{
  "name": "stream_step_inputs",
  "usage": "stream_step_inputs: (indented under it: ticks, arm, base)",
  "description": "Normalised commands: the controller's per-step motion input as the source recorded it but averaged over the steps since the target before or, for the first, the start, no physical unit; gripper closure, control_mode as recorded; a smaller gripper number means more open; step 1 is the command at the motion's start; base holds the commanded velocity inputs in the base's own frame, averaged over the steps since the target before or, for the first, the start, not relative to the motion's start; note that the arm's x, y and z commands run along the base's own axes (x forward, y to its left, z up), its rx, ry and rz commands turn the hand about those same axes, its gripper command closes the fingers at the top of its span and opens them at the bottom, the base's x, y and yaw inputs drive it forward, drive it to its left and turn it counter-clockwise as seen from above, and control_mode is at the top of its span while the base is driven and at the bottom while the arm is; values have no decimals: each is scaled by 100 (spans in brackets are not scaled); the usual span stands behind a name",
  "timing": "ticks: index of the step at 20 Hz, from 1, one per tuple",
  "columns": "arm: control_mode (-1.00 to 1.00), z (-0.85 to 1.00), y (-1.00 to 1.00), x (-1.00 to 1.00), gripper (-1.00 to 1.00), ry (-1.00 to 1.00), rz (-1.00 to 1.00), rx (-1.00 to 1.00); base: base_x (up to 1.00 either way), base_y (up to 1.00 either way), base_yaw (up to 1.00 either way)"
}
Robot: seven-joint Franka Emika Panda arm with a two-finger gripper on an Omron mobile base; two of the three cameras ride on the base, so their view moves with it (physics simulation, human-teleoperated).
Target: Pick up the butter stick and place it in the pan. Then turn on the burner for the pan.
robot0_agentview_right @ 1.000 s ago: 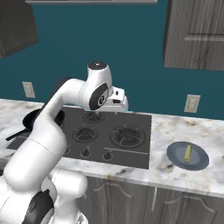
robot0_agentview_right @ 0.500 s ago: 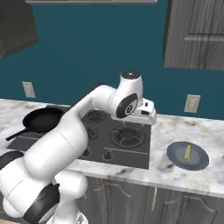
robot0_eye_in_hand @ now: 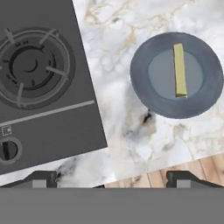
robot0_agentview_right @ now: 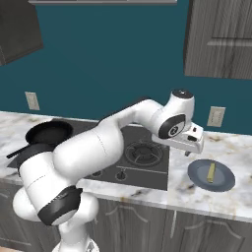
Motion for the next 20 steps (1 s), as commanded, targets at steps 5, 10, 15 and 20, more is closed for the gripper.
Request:
stream_step_inputs:
  ticks: [5,10,15,20]
  arm:
    - [-100,-32,-67,1,-100,0,-2,0]
    - [-100,-25,-71,15,-100,0,0,1]
    - [-100,-32,-46,37,-100,3,0,1]
    - [-100,-29,-37,36,-100,0,0,1]
  base:
    - [0,0,0]
    - [0,0,0]
    - [0,0,0]
    - [0,0,0]
